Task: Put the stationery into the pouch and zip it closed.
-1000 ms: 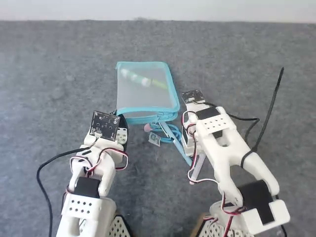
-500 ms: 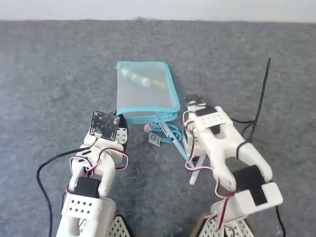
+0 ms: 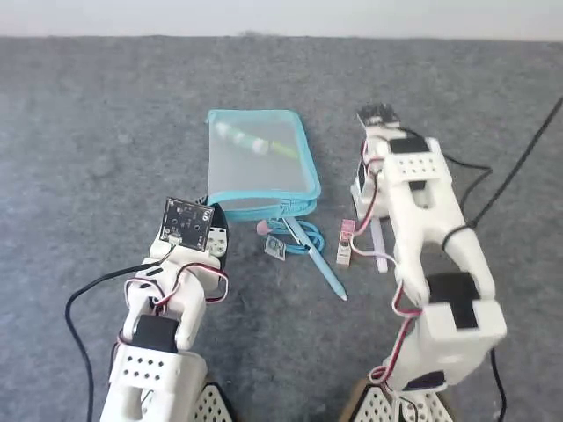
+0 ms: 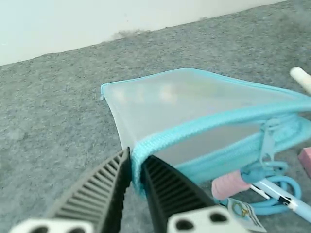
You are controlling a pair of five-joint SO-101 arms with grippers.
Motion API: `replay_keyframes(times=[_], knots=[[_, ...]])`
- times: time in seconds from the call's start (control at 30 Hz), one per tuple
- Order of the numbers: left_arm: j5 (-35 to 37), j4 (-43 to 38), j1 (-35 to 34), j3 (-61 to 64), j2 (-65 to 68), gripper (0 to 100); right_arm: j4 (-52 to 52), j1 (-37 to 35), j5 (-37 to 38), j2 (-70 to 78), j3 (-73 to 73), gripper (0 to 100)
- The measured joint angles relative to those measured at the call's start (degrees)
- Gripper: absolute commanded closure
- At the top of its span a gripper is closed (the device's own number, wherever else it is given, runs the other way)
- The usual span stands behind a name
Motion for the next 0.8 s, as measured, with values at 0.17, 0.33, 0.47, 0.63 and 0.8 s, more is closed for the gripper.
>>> replay_keyframes(times=[0.17, 0.33, 0.47, 0.63, 0.8], knots=[[0.0, 0.0, 0.0, 0.0, 0.0, 99, 1.41, 0.09, 0.09, 7.03, -4.84, 78.9], [0.0, 0.0, 0.0, 0.0, 0.0, 99, 3.52, 0.09, 0.09, 7.47, -5.45, 76.8], [0.0, 0.0, 0.0, 0.0, 0.0, 99, 5.19, 0.26, 0.09, 3.96, -5.45, 77.5], [0.0, 0.0, 0.0, 0.0, 0.0, 99, 6.24, -5.98, 0.09, -7.56, 1.58, 77.6], [0.0, 0.0, 0.0, 0.0, 0.0, 99, -3.08, -16.97, 0.09, -22.86, 21.71, 77.8]])
